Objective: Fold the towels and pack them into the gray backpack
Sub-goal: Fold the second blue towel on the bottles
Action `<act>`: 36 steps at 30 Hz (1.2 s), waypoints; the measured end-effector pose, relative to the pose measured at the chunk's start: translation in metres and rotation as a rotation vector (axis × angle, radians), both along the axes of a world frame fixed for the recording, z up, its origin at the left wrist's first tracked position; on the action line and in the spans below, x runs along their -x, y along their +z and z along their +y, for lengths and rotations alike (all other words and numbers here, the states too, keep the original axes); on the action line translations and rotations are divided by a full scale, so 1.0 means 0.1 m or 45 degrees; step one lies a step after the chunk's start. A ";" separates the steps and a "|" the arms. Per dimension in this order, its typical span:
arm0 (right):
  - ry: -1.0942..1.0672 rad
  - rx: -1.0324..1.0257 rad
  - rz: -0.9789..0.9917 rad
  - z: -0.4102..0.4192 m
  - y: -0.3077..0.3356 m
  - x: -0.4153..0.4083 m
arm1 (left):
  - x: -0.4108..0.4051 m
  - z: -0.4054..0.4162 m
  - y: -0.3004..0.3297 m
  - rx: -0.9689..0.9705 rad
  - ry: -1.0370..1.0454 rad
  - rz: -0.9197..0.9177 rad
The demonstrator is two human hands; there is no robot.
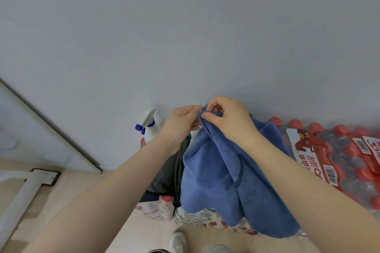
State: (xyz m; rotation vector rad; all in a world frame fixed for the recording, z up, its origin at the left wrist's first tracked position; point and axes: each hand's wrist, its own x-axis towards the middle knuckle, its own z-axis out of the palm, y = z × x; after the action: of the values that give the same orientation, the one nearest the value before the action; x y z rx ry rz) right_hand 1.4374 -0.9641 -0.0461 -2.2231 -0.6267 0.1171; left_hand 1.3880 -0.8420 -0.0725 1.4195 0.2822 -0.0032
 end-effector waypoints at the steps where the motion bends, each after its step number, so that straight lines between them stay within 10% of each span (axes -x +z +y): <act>1: -0.016 0.014 -0.009 0.00 0.00 0.01 | 0.00 0.00 0.01 -0.041 -0.005 -0.010; 18: 0.071 -0.052 0.104 -0.32 0.18 0.17 | 0.25 -0.01 0.38 -0.850 -0.256 -0.312; 27: 0.252 0.008 0.226 -1.39 0.27 0.49 | 0.77 -0.59 0.46 -0.420 -0.106 -0.468; 36: 0.054 0.796 -0.116 -2.58 -0.03 1.30 | 1.75 -1.33 0.54 -0.212 -0.040 -0.504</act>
State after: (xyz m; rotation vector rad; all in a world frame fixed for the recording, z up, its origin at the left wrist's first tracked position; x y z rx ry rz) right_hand 1.3070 -1.2217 -0.0495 -2.8286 -0.7621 0.2638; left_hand 1.2134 -0.9751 -0.0182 1.5540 -0.0695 0.2781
